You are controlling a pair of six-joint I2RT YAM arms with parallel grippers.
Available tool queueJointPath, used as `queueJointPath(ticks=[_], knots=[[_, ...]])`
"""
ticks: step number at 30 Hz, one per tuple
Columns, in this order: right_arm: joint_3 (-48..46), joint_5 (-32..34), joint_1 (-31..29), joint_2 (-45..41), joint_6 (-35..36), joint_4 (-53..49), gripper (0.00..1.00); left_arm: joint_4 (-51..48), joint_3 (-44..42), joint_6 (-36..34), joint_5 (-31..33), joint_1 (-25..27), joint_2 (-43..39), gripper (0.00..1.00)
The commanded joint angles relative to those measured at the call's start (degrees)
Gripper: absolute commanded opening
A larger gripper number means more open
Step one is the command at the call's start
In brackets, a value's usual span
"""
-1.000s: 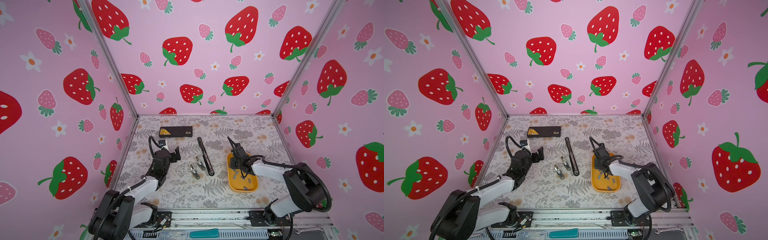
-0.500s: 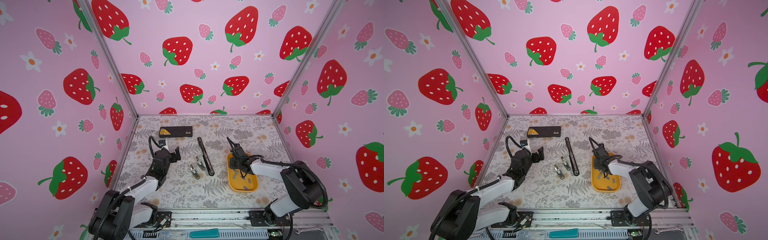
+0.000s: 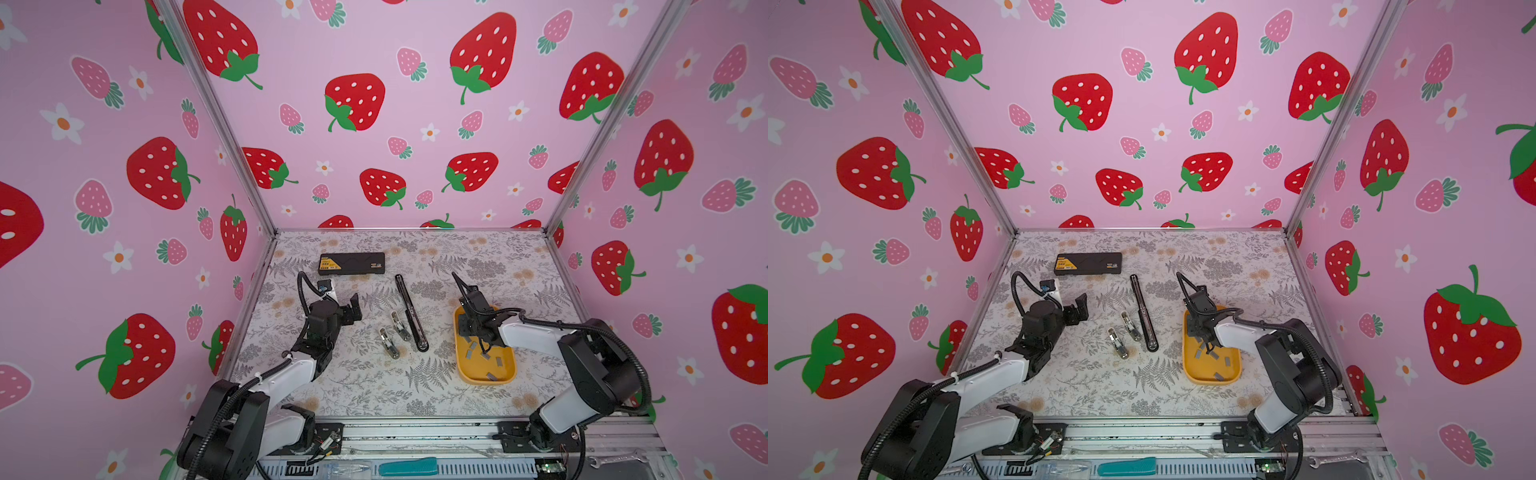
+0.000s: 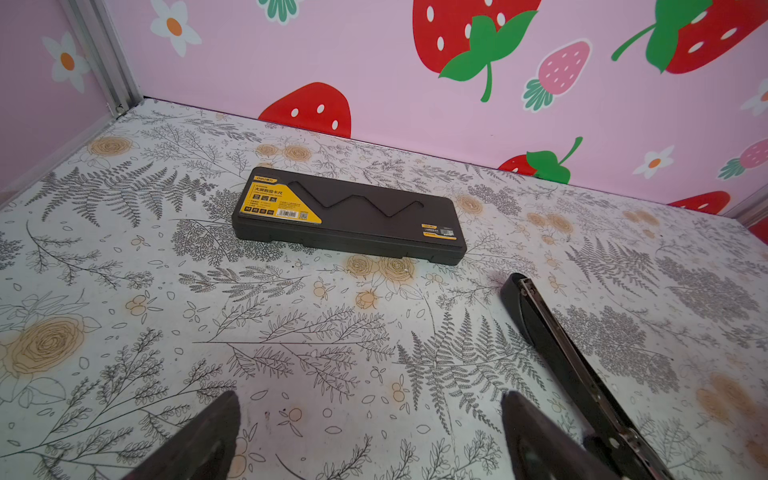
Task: Load the staples into the stapler
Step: 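Lower the open right gripper into the yellow tray onto a silver staple strip, then close the right gripper on the staple strip and lift it from the tray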
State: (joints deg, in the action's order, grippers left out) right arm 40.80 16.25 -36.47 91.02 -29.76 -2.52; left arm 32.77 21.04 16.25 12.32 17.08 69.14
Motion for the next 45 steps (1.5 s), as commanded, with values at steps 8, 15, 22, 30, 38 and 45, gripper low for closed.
queueJointPath(ticks=[8,15,22,30,38,45], knots=[[0.1,0.1,0.3,0.6,0.0,-2.7,0.13,1.6,-0.6,0.1,-0.6,-0.2,-0.3,0.99],[-1.3,0.1,0.3,-3.8,0.5,-1.3,0.09,1.7,-0.8,0.0,-0.8,-0.2,-0.6,0.99],[-4.7,-0.2,0.3,-12.6,1.7,1.2,0.09,-1.6,-1.2,-0.1,-3.1,-0.1,-3.4,0.99],[-8.1,-1.5,0.1,-20.9,3.8,5.1,0.09,-6.1,-1.8,-0.2,-5.9,-0.2,-8.6,0.99],[-5.8,-4.8,-4.4,-26.4,3.1,3.1,0.08,-5.6,-2.8,-1.4,-10.6,-0.3,-10.0,0.99],[-5.8,-1.2,-15.6,-29.5,1.7,8.5,0.08,-7.0,-2.6,-1.3,-13.9,-0.3,-11.0,0.99]])
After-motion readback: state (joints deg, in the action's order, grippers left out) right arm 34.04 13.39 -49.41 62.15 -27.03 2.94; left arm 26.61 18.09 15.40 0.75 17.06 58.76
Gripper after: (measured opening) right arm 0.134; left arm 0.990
